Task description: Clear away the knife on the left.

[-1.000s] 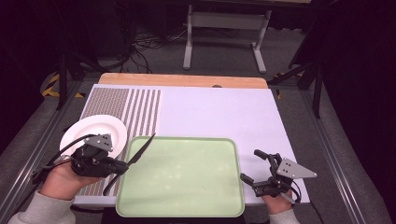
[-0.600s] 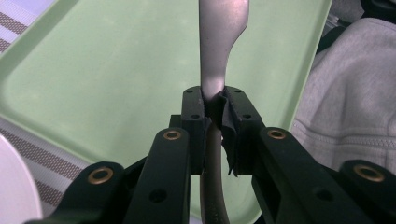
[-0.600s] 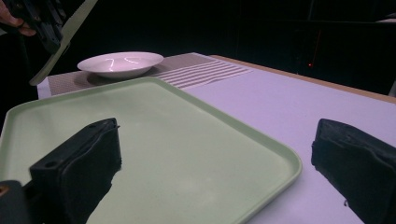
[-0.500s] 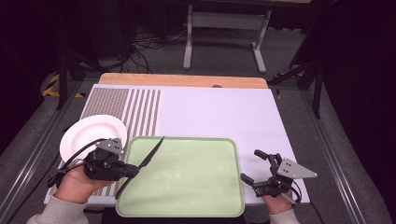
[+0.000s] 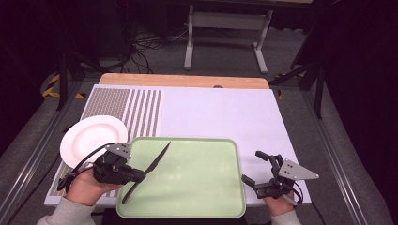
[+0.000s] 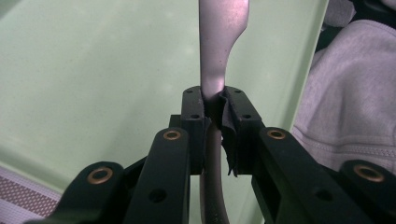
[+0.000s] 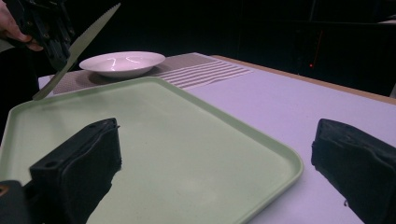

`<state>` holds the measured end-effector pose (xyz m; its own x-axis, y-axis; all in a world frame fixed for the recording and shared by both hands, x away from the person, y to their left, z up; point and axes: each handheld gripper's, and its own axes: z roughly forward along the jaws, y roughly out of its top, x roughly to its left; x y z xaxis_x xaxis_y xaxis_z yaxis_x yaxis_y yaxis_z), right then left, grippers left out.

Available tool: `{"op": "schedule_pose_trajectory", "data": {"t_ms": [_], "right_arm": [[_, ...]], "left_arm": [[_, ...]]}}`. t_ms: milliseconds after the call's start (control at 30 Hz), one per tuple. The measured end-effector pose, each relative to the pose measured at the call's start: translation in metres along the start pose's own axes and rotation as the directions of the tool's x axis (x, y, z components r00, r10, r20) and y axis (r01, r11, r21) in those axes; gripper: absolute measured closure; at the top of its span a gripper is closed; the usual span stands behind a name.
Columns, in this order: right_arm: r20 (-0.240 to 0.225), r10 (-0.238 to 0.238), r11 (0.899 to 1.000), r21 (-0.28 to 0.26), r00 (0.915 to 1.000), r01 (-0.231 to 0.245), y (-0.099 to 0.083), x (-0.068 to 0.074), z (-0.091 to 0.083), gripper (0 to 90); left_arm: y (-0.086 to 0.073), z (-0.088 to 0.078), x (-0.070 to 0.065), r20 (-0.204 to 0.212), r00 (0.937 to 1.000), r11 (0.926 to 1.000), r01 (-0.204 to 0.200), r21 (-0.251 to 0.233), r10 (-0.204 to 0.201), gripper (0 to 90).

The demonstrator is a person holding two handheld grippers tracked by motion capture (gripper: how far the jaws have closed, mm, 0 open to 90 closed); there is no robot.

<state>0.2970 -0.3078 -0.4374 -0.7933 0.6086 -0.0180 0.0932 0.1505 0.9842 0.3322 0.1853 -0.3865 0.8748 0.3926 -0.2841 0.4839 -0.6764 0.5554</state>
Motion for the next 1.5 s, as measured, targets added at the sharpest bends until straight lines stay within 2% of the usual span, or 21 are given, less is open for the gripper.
{"op": "schedule_pose_trajectory", "data": {"t_ms": [267,467,600,733,800,967,1000,1267,1500], "right_arm": [[-0.001,0.005,1.000,0.002,1.0000,-0.005,0.000,0.000,0.000,1.9],[-0.002,0.005,1.000,0.000,1.0000,-0.005,0.000,0.000,0.000,1.9],[-0.002,0.006,1.000,0.001,1.0000,-0.006,-0.001,-0.001,0.000,1.9],[-0.004,0.007,1.000,0.001,1.0000,-0.007,-0.001,-0.001,0.000,1.9],[-0.005,0.006,1.000,0.000,1.0000,-0.006,-0.001,-0.001,0.000,1.9],[0.003,0.014,1.000,-0.009,0.9999,-0.014,-0.001,-0.003,-0.002,1.9],[0.002,0.012,1.000,-0.007,0.9999,-0.012,-0.001,-0.003,-0.002,1.9],[-0.001,0.014,1.000,-0.002,0.9999,-0.014,-0.001,-0.002,-0.001,1.9],[-0.004,0.012,1.000,0.000,0.9999,-0.012,-0.001,-0.002,0.000,2.0]], "left_arm": [[0.002,0.012,0.001,-0.036,0.9988,0.9985,0.035,0.043,-0.033,80.1],[0.003,0.019,0.001,-0.067,0.9970,0.9974,0.043,0.058,-0.039,80.1],[0.004,0.021,0.001,-0.084,0.9951,0.9963,0.058,0.063,-0.053,80.1],[0.004,0.023,0.003,-0.092,0.9920,0.9926,0.094,0.077,-0.087,80.0],[0.004,0.023,0.004,-0.111,0.9896,0.9907,0.102,0.090,-0.092,80.0],[0.005,0.029,0.004,-0.116,0.9874,0.9862,0.121,0.113,-0.108,79.9],[0.005,0.031,0.005,-0.116,0.9858,0.9832,0.135,0.123,-0.121,79.9],[0.006,0.041,0.006,-0.124,0.9832,0.9759,0.152,0.156,-0.134,79.7],[0.006,0.045,0.006,-0.123,0.9838,0.9720,0.151,0.180,-0.130,79.7]]}}
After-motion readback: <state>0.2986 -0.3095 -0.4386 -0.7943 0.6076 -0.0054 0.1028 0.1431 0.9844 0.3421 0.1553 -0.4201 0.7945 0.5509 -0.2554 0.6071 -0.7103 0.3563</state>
